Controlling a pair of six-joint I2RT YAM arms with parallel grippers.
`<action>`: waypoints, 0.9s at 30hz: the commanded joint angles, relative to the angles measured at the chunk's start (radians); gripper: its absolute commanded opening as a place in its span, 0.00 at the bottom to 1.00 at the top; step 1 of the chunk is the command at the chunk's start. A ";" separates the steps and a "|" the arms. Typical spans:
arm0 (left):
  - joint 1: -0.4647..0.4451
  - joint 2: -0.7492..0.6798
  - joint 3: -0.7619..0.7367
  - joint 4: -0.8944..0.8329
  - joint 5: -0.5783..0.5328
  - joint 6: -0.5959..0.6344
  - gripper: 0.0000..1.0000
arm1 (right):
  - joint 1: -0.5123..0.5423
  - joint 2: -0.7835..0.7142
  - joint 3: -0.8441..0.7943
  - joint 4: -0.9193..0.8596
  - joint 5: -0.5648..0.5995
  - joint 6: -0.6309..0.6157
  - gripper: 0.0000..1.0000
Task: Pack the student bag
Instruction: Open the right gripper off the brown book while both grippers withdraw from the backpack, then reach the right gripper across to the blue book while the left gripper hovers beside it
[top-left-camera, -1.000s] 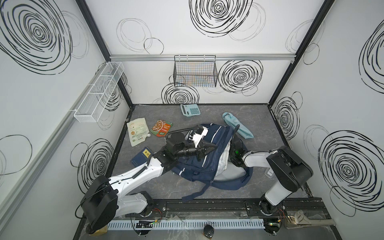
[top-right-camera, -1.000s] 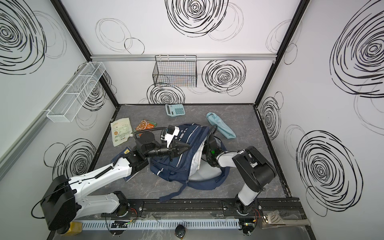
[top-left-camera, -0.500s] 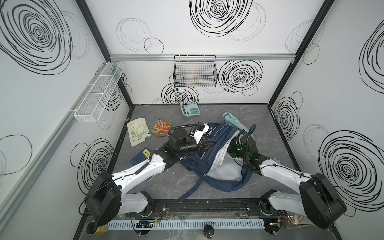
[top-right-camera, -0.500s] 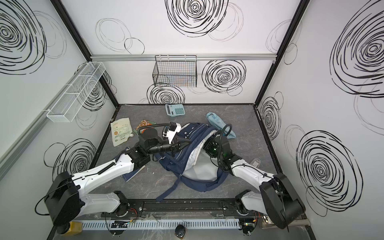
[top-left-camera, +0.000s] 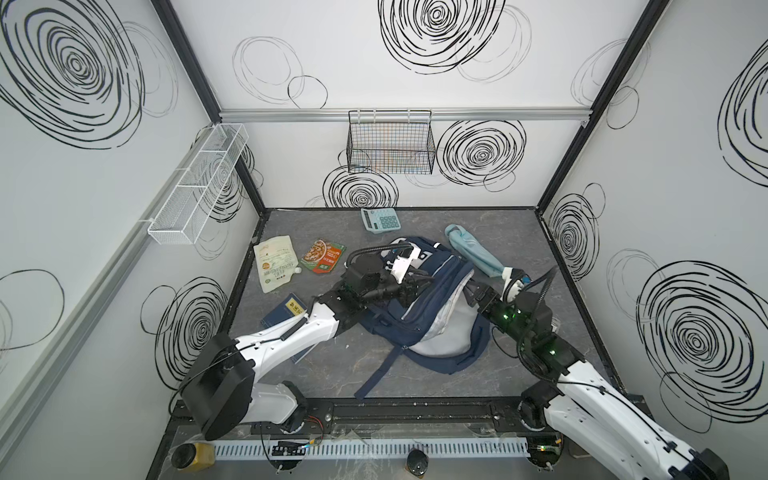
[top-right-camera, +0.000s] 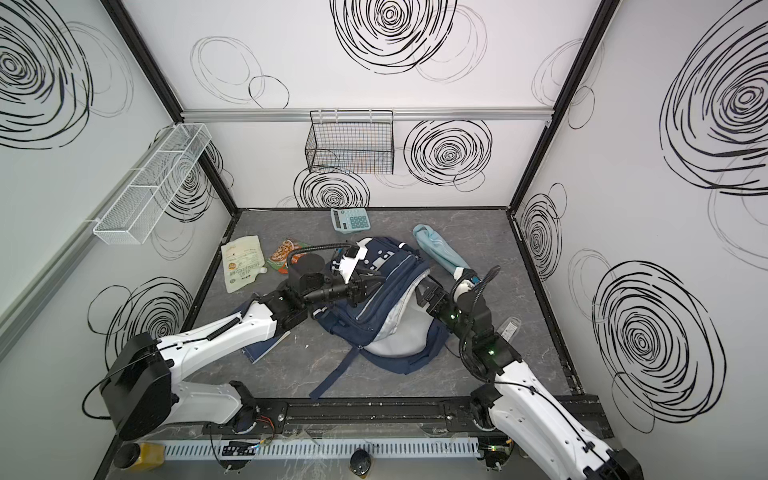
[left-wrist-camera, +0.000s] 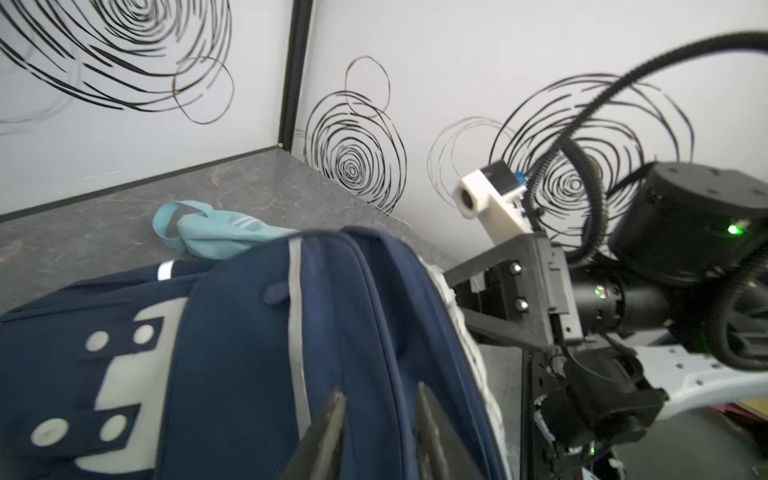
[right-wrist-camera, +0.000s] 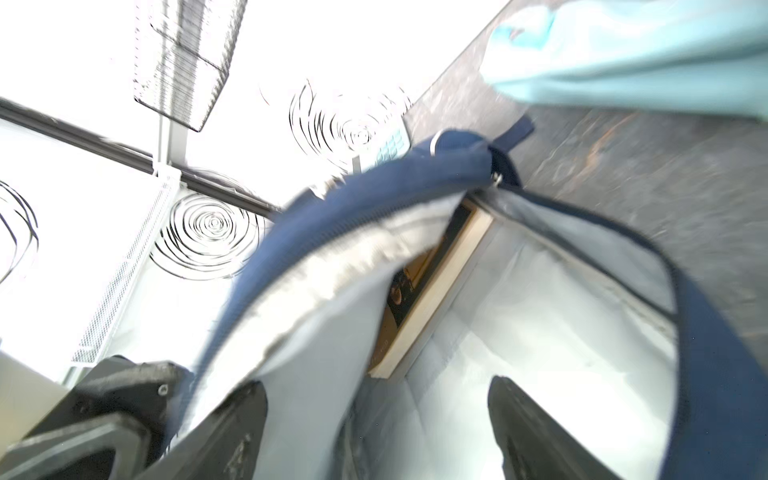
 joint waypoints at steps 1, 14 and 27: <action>0.001 -0.092 0.038 0.043 -0.071 0.016 0.46 | 0.000 -0.111 0.032 -0.120 0.134 -0.089 0.84; 0.244 -0.532 -0.063 -0.476 -0.700 -0.036 0.72 | 0.110 0.166 0.331 0.066 0.104 -0.332 0.78; 0.805 -0.651 -0.378 -0.463 -0.606 -0.396 0.81 | 0.574 0.937 0.671 0.313 0.123 -0.523 0.80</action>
